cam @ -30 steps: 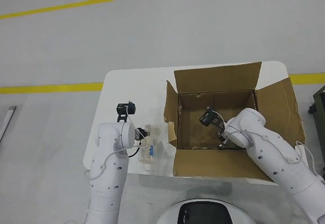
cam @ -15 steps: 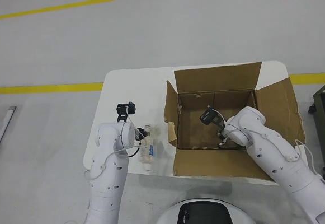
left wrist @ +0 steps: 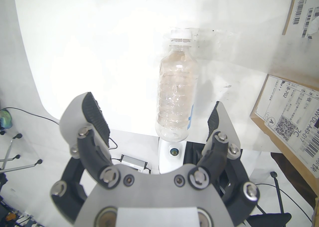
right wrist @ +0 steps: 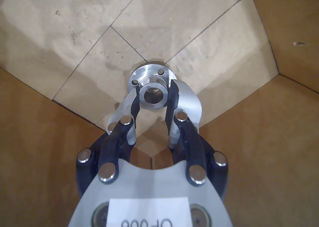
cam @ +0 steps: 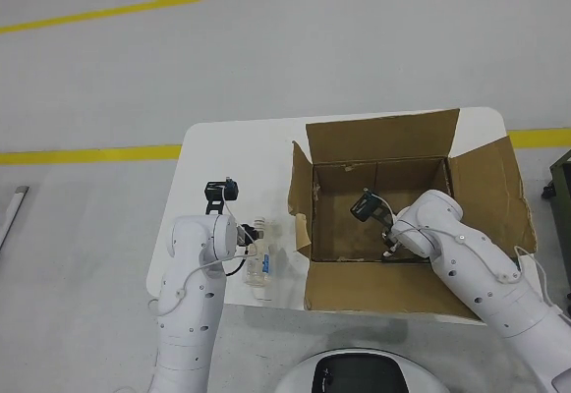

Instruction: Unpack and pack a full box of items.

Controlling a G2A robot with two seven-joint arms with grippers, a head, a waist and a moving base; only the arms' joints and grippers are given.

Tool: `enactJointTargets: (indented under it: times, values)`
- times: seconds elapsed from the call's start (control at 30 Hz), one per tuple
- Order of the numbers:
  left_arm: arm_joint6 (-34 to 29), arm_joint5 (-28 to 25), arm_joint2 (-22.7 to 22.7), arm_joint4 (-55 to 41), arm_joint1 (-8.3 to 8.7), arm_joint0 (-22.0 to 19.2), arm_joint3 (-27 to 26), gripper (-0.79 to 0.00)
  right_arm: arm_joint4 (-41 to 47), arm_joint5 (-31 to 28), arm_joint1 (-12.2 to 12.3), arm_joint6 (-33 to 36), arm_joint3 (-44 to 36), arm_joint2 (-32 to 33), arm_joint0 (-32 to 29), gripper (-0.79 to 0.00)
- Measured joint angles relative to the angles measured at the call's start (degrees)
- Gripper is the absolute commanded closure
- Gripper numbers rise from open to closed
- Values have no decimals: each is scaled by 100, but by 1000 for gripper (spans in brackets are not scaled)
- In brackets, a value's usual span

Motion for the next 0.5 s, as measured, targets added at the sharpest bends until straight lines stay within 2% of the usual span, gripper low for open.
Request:
enactJointTargets:
  times: [0.27,0.33,0.37,0.5]
  values:
    - [0,0,0,0,0,0,0,-785,15,-29,-13,-15,72,27,6,-203]
    - [0,0,0,0,0,0,0,-785,22,-32,-16,-20,91,30,6,-92]
    - [0,0,0,0,0,0,0,-785,26,-33,-18,-21,100,32,6,0]
    - [0,0,0,0,0,0,0,-785,30,-53,-24,-19,114,35,10,0]
